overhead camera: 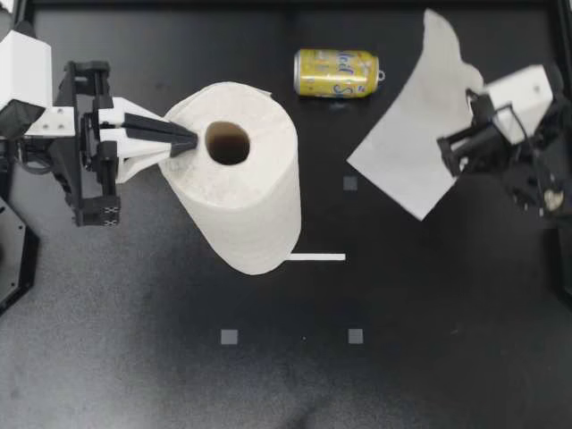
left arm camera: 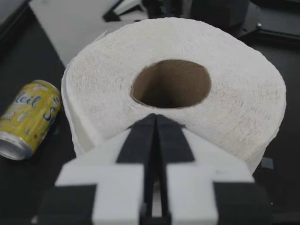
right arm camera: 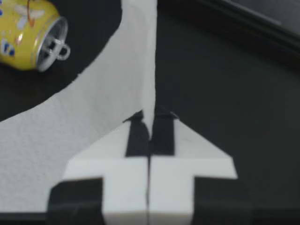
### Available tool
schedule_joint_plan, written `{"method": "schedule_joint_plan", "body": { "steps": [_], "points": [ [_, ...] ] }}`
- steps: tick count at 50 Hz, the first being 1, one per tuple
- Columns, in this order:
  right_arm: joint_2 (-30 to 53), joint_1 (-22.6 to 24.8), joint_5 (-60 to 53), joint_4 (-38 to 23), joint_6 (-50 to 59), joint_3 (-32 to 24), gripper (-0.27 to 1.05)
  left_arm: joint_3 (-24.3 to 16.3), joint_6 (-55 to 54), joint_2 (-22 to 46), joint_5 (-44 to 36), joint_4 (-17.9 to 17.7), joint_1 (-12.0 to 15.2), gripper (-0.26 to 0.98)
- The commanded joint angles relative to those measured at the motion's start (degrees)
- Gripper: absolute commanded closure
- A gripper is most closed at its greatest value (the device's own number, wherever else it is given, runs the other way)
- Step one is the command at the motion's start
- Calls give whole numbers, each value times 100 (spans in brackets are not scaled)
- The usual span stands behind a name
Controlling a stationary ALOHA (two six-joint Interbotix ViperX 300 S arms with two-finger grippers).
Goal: Pick up a piece of paper towel and place it on the spilled liquid.
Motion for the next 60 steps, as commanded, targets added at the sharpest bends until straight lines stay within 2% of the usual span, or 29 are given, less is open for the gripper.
{"method": "schedule_joint_plan", "body": {
  "steps": [1,12,28,44,60],
  "points": [
    [-44,-598,-545,-343,9,-44,89,0,-18,62,0,-9,44,65],
    [369,-1793,-1723,-1020,-26,-237,89,-18,-18,62,-53,-9,44,65],
    [1099,-2777,-2839,-1907,-88,-703,89,-9,-26,62,-53,-9,44,65],
    [1661,-3445,-3313,-2004,-659,-1187,89,-26,-26,62,-53,-9,35,65],
    [2145,-3577,-3551,-1986,-844,-1582,87,-44,-26,62,-53,-18,35,65]
  ]
}}
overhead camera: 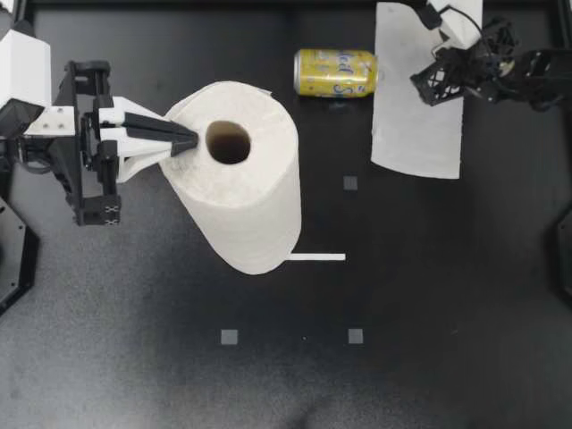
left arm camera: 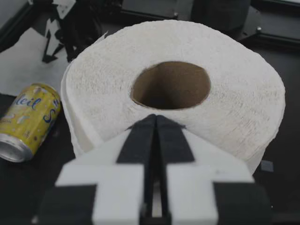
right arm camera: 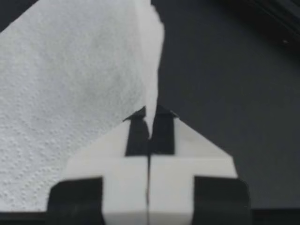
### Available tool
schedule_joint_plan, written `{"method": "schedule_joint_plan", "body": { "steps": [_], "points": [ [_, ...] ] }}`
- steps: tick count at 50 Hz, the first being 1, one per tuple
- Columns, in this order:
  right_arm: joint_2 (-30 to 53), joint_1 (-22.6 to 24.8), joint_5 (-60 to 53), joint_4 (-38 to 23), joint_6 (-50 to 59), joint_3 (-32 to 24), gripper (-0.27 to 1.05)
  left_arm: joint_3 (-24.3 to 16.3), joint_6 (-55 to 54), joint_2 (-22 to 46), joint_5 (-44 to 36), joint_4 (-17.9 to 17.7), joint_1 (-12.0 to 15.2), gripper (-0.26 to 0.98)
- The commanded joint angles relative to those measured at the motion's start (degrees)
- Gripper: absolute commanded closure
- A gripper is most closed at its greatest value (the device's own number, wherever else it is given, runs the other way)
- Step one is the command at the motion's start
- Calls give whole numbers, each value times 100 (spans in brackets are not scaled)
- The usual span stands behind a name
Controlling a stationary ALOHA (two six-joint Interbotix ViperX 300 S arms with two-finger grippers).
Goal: Pick up a piece of paper towel and place it on the spilled liquid.
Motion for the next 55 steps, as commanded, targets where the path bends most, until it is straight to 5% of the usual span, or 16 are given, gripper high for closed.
{"method": "schedule_joint_plan", "body": {
  "steps": [1,12,27,48,55],
  "points": [
    [-35,-62,9,0,-9,-149,87,-44,-9,53,26,-9,35,65],
    [-88,-158,9,35,-18,-158,73,-35,-9,53,26,-9,35,65],
    [-114,-167,202,132,-18,-149,9,-44,-9,44,26,-9,26,65],
    [-1090,-158,729,272,-448,114,9,-132,79,-62,-360,-9,35,65],
    [-1723,-62,606,756,-932,123,9,-158,88,-202,-606,-9,26,65]
  ]
}}
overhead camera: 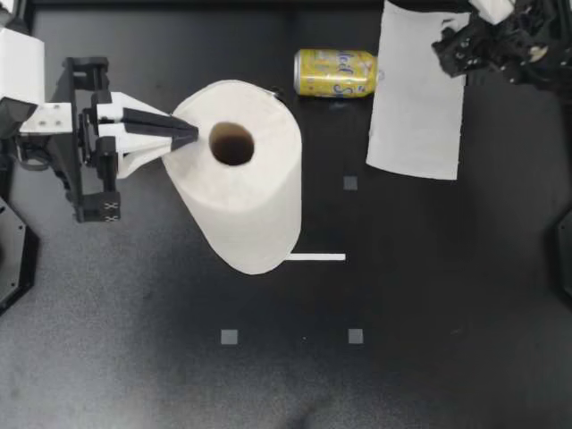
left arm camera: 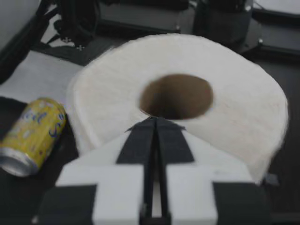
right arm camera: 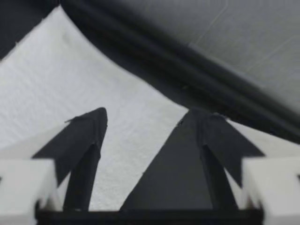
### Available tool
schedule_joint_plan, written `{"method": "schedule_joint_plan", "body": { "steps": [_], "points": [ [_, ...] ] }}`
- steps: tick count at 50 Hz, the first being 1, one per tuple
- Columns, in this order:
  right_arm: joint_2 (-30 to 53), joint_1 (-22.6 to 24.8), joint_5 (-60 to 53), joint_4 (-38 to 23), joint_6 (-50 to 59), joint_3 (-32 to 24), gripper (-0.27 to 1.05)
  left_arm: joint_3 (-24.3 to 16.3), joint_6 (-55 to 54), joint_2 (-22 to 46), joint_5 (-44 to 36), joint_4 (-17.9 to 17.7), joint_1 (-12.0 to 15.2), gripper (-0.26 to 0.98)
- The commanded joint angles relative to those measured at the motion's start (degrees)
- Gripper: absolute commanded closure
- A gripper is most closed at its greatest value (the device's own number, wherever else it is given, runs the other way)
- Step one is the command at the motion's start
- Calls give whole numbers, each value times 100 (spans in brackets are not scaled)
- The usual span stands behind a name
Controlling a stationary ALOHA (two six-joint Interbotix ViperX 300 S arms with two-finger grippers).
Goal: Pick up a piece of paper towel and place it on the spilled liquid.
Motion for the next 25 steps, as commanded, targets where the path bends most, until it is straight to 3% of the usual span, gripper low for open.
{"method": "schedule_joint_plan", "body": {
  "steps": [1,15,25],
  "points": [
    [-519,88,-97,202,-185,-70,9,-167,9,-149,-220,-9,35,65],
    [-2470,1204,-1318,545,-598,-176,11,-97,26,-589,-738,9,-176,65],
    [-3814,2048,-2751,598,-466,-18,28,79,35,-773,-1002,185,-369,65]
  ]
}}
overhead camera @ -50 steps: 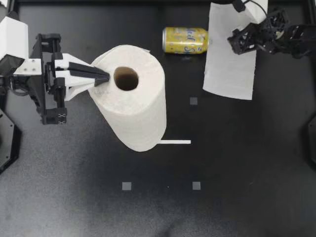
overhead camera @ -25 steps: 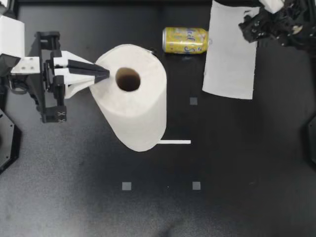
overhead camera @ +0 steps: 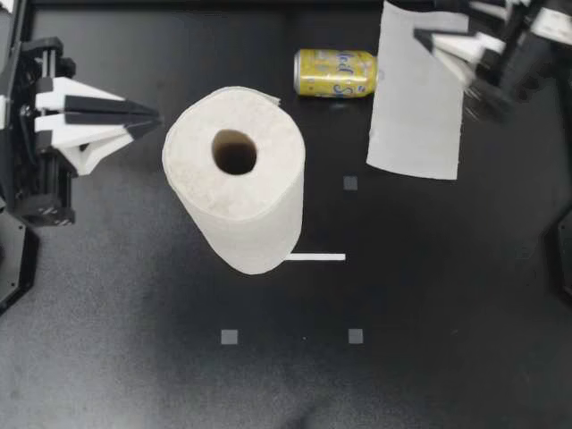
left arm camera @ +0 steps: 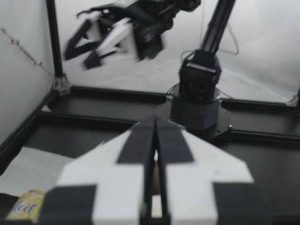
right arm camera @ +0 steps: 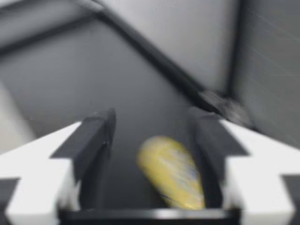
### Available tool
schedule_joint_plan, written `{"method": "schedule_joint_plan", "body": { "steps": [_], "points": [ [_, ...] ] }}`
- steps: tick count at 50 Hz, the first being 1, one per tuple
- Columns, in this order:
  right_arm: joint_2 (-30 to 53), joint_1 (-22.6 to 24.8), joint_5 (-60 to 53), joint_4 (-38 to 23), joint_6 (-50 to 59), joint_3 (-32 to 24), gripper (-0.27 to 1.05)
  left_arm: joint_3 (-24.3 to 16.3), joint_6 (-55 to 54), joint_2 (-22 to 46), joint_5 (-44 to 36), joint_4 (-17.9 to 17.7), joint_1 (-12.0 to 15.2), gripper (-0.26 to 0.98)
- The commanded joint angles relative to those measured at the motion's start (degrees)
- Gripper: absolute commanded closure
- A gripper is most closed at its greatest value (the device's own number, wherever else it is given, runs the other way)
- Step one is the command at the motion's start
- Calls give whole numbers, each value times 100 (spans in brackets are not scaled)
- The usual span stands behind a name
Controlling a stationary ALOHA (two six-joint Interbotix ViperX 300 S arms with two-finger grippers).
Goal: Pick up a piece of paper towel and place it on the spilled liquid.
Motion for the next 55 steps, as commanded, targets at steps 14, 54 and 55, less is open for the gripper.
{"method": "schedule_joint_plan", "body": {
  "steps": [14,54,55],
  "points": [
    [-791,1248,-1151,308,79,-35,49,35,-26,-62,-185,62,-202,65],
    [-817,1336,-1116,352,70,-105,51,176,-35,-18,-606,53,-246,65],
    [-817,1336,-1116,352,70,-105,51,176,-35,-18,-606,53,-246,65]
  ]
}}
